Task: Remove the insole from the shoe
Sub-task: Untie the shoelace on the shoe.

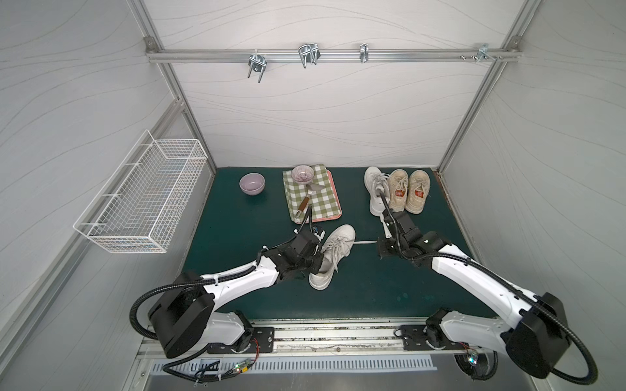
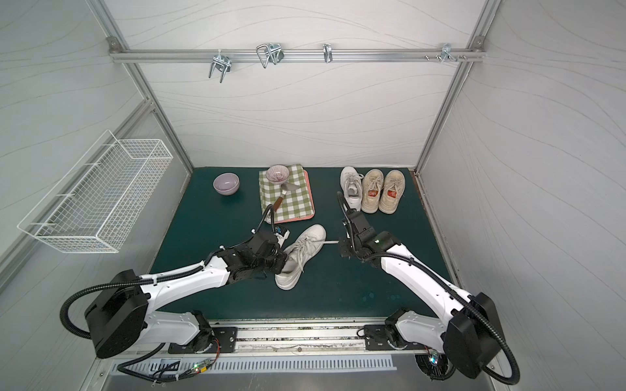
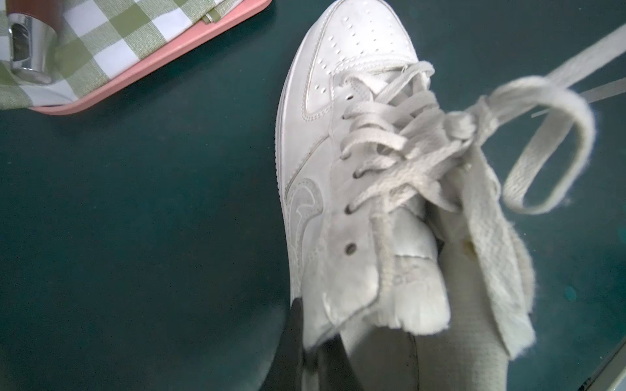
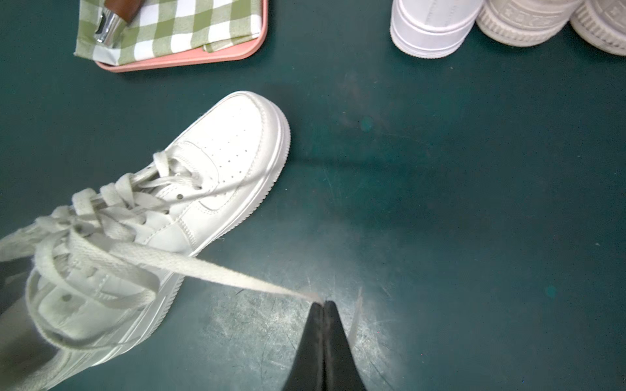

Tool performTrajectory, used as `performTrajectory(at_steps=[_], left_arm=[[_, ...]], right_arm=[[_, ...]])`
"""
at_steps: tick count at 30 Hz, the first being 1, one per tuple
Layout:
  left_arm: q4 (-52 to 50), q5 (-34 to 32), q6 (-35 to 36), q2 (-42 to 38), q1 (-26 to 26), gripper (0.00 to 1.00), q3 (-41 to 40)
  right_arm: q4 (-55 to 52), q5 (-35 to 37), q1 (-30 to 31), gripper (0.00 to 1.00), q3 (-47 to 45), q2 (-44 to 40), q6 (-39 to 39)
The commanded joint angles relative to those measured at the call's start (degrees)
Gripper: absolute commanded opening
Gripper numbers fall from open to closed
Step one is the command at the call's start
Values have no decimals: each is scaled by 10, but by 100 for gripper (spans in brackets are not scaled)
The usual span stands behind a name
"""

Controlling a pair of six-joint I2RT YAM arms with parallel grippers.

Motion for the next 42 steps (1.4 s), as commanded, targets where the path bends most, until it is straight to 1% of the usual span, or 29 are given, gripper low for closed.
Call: performTrajectory(at_steps=[1,7,11,17,18,19,20,21,23,26,31,33,36,37,39,41,42], left_arm=[[39,-22,0,-16,8,0,3],[38,-27,-1,-8,10,0,8],[39,-26,-1,-8,10,0,7],[40,-20,1,-11,10,0,6],[39,-19,-1,-12,10,0,6],[40,-20,-1,-12,10,0,6],[40,-20,-1,-13,10,0,6],[40,-22,-2,-14,10,0,5],[40,-26,-5,-16,9,0,4],[39,-30,-8,-19,10,0,4],[35,-42,-13,-25,10,0,4],[33,-43,-14,-26,10,0,5],[30,-38,-18,-29,10,0,7],[30,-32,-18,-30,10,4,7],[32,-19,-20,-35,10,19,5],[38,-2,-22,-41,10,26,1],[41,8,-22,-44,9,27,-2]], right_arm=[[-30,2,-30,0,-9,-15,7],[-29,-19,-68,0,-10,-8,7],[-22,-28,-71,0,-4,5,7],[1,-82,-70,0,9,25,-10],[-7,-81,-69,4,19,31,-11],[-17,-77,-68,14,28,34,-14],[-26,-70,-65,27,37,35,-18],[-32,-59,-57,39,45,31,-23],[-40,-39,-29,50,57,18,-37],[-52,-14,28,56,78,8,-49],[-38,-15,132,56,100,14,-31],[-23,-20,174,55,113,34,-15],[-9,-21,211,55,138,78,-5],[-6,-20,217,55,145,91,-3],[-3,-19,225,55,160,116,-1],[-2,-16,228,54,170,134,2],[-2,-17,228,54,175,143,4]])
